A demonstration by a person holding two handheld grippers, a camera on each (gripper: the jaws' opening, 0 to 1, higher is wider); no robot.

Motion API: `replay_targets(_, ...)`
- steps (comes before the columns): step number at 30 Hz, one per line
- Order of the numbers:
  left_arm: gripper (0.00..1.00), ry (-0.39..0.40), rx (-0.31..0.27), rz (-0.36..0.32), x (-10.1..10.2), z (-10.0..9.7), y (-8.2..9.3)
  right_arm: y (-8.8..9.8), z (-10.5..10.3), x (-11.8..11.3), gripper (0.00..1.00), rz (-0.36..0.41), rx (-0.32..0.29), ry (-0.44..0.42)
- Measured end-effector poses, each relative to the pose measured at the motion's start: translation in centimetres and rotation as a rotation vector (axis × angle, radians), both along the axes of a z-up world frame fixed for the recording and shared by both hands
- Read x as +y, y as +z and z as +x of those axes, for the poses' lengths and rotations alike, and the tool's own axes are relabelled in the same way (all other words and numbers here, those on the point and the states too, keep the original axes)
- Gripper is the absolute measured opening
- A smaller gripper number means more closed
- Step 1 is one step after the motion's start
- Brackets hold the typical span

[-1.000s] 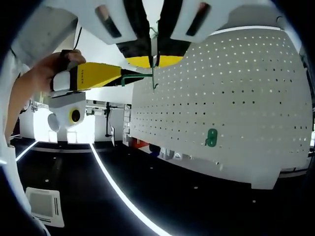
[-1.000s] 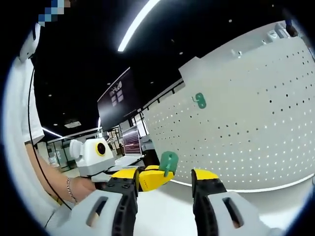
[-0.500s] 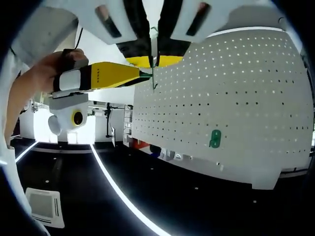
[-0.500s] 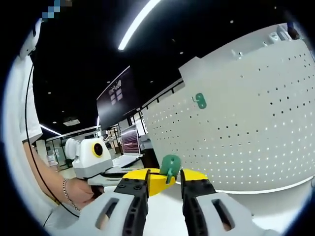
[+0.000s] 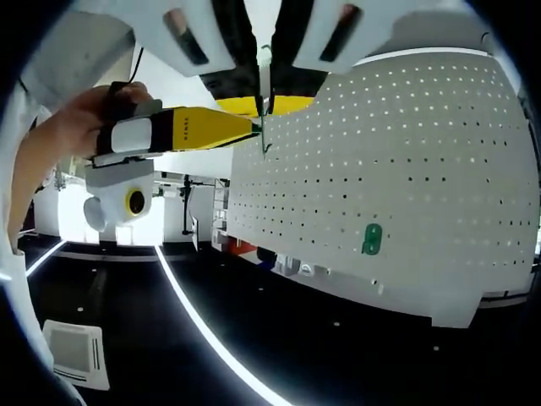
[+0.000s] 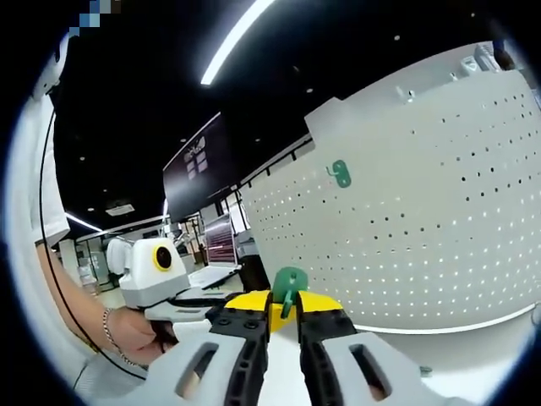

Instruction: Insert the hook assembly into the mounting plate slot until the hook locks in place.

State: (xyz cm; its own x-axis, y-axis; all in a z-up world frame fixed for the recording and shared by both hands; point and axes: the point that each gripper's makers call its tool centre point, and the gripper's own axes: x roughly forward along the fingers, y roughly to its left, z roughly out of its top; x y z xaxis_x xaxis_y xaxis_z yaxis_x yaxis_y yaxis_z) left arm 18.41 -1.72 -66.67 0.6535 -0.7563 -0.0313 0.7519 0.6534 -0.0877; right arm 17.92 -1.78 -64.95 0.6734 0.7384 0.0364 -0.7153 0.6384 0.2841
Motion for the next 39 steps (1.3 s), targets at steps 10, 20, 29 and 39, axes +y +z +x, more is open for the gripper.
replay_targets(10,0.03,0.007,-0.001,-0.001,0.02,-0.06,0.01,-0.16,0.26,-0.06,0.03,-0.003,0.006,-0.011)
replay_targets(20,0.03,0.008,-0.003,-0.002,0.03,-0.05,0.06,-0.09,0.23,-0.02,0.01,-0.001,0.009,-0.025)
replay_targets(29,0.03,0.003,0.005,-0.010,0.06,-0.05,0.08,-0.09,0.23,0.04,0.01,-0.017,0.008,-0.033)
replay_targets(39,0.05,-0.003,-0.004,0.014,0.02,0.01,0.05,-0.09,0.19,0.08,0.01,-0.026,0.006,-0.031)
